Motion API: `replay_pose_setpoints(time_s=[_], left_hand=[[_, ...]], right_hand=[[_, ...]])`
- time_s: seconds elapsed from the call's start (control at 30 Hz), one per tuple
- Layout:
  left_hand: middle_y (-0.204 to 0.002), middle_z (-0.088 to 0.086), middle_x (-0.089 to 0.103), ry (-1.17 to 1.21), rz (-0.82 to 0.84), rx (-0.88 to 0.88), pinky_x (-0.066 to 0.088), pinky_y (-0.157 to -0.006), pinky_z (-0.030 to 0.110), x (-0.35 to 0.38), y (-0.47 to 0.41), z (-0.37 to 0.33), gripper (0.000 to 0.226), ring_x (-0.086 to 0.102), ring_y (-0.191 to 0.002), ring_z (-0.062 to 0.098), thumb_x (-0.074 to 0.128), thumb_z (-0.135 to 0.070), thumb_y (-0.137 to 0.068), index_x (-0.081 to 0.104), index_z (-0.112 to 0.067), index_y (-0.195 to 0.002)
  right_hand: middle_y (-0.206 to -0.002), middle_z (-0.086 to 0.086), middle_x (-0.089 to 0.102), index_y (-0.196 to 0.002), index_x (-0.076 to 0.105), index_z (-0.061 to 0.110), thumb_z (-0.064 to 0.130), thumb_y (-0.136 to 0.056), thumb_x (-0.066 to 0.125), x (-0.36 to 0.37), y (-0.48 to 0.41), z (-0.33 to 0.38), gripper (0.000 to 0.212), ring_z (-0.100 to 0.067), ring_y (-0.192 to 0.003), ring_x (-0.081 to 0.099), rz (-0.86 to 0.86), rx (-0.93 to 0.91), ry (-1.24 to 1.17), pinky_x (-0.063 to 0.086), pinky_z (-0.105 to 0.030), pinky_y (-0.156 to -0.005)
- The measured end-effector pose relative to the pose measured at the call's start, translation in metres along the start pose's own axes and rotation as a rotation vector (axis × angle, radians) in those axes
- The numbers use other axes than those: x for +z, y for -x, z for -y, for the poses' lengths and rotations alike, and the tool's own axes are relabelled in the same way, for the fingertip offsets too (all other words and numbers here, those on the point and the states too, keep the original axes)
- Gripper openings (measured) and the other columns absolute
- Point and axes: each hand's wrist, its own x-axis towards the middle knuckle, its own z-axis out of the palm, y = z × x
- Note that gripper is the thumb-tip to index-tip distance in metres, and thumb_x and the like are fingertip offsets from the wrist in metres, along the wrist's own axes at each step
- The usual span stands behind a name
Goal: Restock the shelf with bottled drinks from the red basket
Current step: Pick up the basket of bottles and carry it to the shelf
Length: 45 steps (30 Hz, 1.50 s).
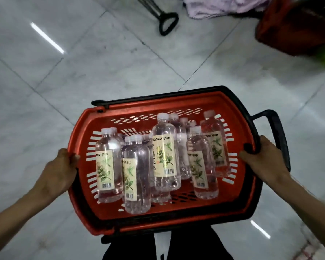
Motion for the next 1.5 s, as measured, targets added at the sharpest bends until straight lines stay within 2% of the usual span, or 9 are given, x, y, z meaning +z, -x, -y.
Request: replay_pose_setpoints(time_s=[0.17, 0.3, 0.4, 0.53, 0.7, 0.83, 1.07, 1.27, 1.5], left_hand=[[-0.094, 0.001, 0.067, -0.153, 0.018, 0.192, 0.054, -0.063, 0.031, -0.077, 0.055, -0.106, 0.061, 0.064, -0.068, 0.017, 0.038, -0.073, -0.084, 0.048, -0.016, -0.105], [-0.098, 0.004, 0.067, -0.259, -0.005, 0.339, 0.052, -0.060, 0.028, -0.111, 0.089, -0.205, 0.047, 0.064, -0.070, 0.016, 0.059, -0.057, -0.085, 0.049, -0.016, -0.108], [-0.097, 0.002, 0.065, -0.317, 0.001, 0.438, 0.057, -0.067, 0.034, -0.109, 0.111, -0.267, 0.053, 0.067, -0.077, 0.018, 0.071, -0.048, -0.078, 0.045, -0.017, -0.111], [-0.096, 0.004, 0.059, -0.357, -0.027, 0.540, 0.046, -0.058, 0.030, -0.087, 0.123, -0.339, 0.045, 0.058, -0.075, 0.018, 0.069, -0.031, -0.084, 0.041, -0.013, -0.114], [-0.107, 0.011, 0.064, -0.474, -0.077, 0.709, 0.045, -0.069, 0.032, -0.070, 0.113, -0.458, 0.054, 0.061, -0.087, 0.027, 0.067, -0.032, -0.083, 0.039, -0.014, -0.125], [-0.103, 0.007, 0.063, -0.560, -0.036, 0.856, 0.045, -0.062, 0.029, -0.053, 0.095, -0.571, 0.053, 0.056, -0.076, 0.019, 0.066, -0.028, -0.082, 0.039, -0.013, -0.126], [-0.117, 0.017, 0.064, -0.831, -0.023, 1.105, 0.049, -0.081, 0.035, -0.010, 0.103, -0.782, 0.051, 0.062, -0.101, 0.033, 0.067, -0.033, -0.081, 0.046, -0.009, -0.122], [-0.105, 0.012, 0.065, -0.934, 0.050, 1.269, 0.048, -0.072, 0.031, 0.063, 0.148, -0.920, 0.041, 0.057, -0.081, 0.022, 0.064, -0.030, -0.087, 0.043, -0.013, -0.117], [-0.110, 0.019, 0.065, -0.997, -0.005, 1.396, 0.050, -0.082, 0.037, 0.170, 0.222, -1.067, 0.046, 0.063, -0.100, 0.034, 0.066, -0.028, -0.085, 0.043, -0.009, -0.118]], right_hand=[[-0.083, -0.002, 0.066, -0.092, 0.056, 0.017, 0.023, -0.084, 0.070, -0.109, 0.085, -0.032, 0.017, -0.014, -0.068, 0.061, -0.191, 0.142, -0.188, 0.047, -0.029, -0.058], [-0.080, -0.001, 0.068, -0.090, 0.059, 0.021, 0.032, -0.079, 0.071, -0.173, 0.126, -0.060, 0.020, -0.023, -0.071, 0.066, -0.329, 0.210, -0.318, 0.057, -0.042, -0.073], [-0.079, -0.002, 0.066, -0.090, 0.060, 0.018, 0.031, -0.079, 0.071, -0.204, 0.144, -0.089, 0.020, -0.026, -0.072, 0.063, -0.435, 0.233, -0.354, 0.054, -0.039, -0.072], [-0.086, -0.007, 0.059, -0.102, 0.057, 0.013, 0.032, -0.081, 0.072, -0.232, 0.148, -0.129, 0.032, -0.029, -0.078, 0.056, -0.524, 0.329, -0.337, 0.043, -0.035, -0.071], [-0.090, -0.006, 0.068, -0.104, 0.058, 0.018, 0.044, -0.076, 0.071, -0.256, 0.131, -0.168, 0.041, -0.032, -0.083, 0.065, -0.581, 0.492, -0.391, 0.052, -0.039, -0.073], [-0.088, -0.001, 0.070, -0.104, 0.058, 0.019, 0.053, -0.072, 0.069, -0.293, 0.101, -0.191, 0.047, -0.024, -0.076, 0.066, -0.632, 0.586, -0.459, 0.054, -0.036, -0.070], [-0.090, -0.002, 0.070, -0.101, 0.057, 0.023, 0.048, -0.066, 0.066, -0.341, 0.071, -0.223, 0.044, -0.026, -0.078, 0.067, -0.703, 0.836, -0.592, 0.056, -0.039, -0.073], [-0.087, 0.000, 0.070, -0.103, 0.057, 0.024, 0.042, -0.072, 0.070, -0.376, 0.057, -0.273, 0.038, -0.023, -0.072, 0.067, -0.767, 0.993, -0.717, 0.057, -0.039, -0.070], [-0.078, 0.002, 0.062, -0.101, 0.055, 0.017, 0.032, -0.082, 0.071, -0.443, 0.022, -0.388, 0.029, -0.020, -0.065, 0.060, -0.876, 1.045, -0.832, 0.047, -0.032, -0.060]])
